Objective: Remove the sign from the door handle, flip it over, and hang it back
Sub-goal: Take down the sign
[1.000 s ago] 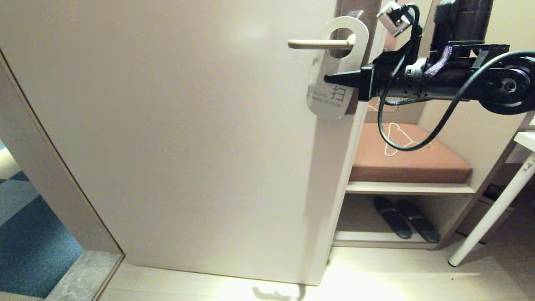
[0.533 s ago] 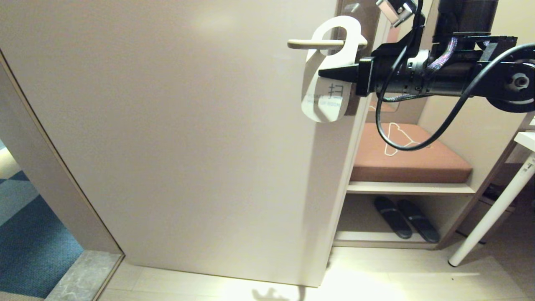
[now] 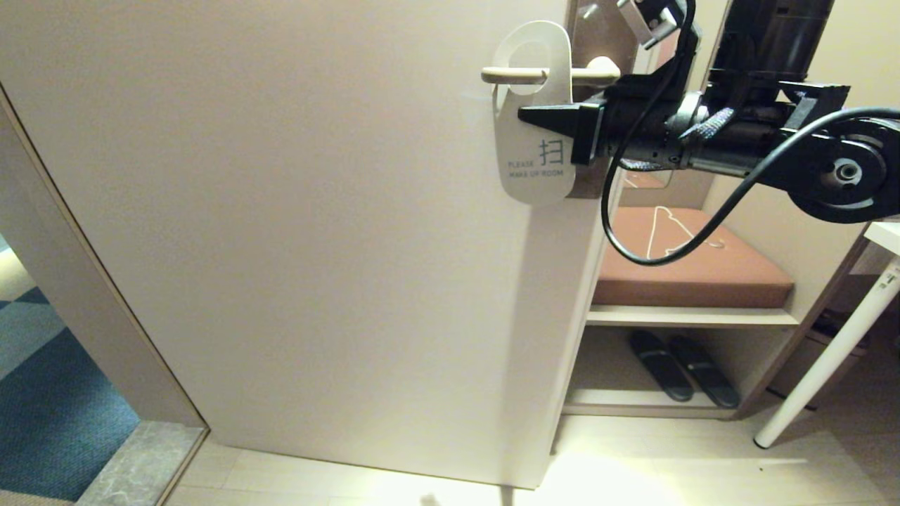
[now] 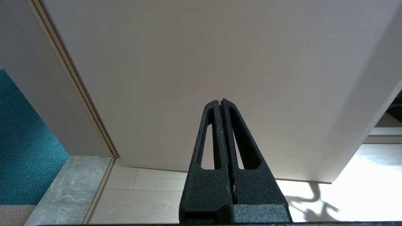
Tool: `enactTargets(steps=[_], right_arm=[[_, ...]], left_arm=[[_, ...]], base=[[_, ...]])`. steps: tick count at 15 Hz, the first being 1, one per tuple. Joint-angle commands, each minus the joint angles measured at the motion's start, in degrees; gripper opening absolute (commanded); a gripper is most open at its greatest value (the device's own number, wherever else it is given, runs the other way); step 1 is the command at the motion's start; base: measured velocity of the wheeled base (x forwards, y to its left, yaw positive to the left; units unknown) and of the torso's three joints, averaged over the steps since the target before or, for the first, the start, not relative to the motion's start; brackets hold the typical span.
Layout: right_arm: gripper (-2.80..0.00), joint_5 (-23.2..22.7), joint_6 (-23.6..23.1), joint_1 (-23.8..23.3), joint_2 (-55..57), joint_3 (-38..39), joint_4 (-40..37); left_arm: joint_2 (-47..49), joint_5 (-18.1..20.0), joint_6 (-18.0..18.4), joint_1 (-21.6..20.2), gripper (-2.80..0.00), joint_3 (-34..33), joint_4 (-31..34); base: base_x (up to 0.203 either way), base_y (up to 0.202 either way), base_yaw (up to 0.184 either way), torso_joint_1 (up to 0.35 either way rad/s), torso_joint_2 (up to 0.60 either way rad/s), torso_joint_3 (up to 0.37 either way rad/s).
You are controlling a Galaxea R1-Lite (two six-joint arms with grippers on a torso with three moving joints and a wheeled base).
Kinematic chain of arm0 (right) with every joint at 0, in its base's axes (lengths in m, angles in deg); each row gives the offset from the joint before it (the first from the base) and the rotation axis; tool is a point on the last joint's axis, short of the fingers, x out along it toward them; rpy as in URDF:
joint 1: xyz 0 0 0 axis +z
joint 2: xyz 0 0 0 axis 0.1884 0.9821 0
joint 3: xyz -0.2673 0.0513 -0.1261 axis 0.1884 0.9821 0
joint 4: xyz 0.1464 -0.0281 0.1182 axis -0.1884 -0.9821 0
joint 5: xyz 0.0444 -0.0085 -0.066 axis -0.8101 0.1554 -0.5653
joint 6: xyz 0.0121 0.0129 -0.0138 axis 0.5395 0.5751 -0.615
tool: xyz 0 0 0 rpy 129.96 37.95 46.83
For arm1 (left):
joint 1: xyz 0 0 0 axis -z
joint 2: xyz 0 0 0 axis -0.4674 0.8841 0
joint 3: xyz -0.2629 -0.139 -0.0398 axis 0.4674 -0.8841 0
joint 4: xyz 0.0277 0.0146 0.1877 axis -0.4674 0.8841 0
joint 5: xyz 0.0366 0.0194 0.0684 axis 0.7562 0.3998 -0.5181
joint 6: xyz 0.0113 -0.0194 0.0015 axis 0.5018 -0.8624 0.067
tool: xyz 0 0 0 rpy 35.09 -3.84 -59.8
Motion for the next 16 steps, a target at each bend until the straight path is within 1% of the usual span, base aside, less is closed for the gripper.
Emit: enactTargets(steps=[1, 3, 7, 9, 13, 16], right_arm=[[-2.8, 0.0, -0.1, 1.0, 0.5, 0.4, 1.3], [-2.8, 0.0, -0.1, 1.5, 1.0, 0.3, 3.5], [-2.8, 0.0, -0.3, 2.0, 2.0, 0.0, 4.7], [-2.8, 0.0, -0.3, 2.7, 3.3, 0.4, 8.4], [-2.8, 0.0, -0.3, 2.7, 4.2, 0.5, 9.0], [-2.8, 0.0, -0.4, 2.7, 4.2, 2.4, 9.8]], left_arm=[[0.1, 0.0, 0.0, 0.0, -2.8, 0.0, 0.0], [0.1, 0.0, 0.0, 0.0, -2.8, 0.0, 0.0], [0.1, 0.0, 0.0, 0.0, -2.8, 0.0, 0.0], [0.1, 0.0, 0.0, 0.0, -2.8, 0.0, 0.0], [0.1, 0.0, 0.0, 0.0, -2.8, 0.0, 0.0], [0.1, 0.0, 0.0, 0.0, -2.8, 0.0, 0.0]], base=[[0.0, 0.0, 0.0, 0.0, 0.0, 0.0], [0.0, 0.0, 0.0, 0.0, 0.0, 0.0], [0.0, 0.0, 0.0, 0.0, 0.0, 0.0], [0.0, 0.0, 0.0, 0.0, 0.0, 0.0], [0.0, 0.0, 0.0, 0.0, 0.0, 0.0], [0.0, 0.0, 0.0, 0.0, 0.0, 0.0]])
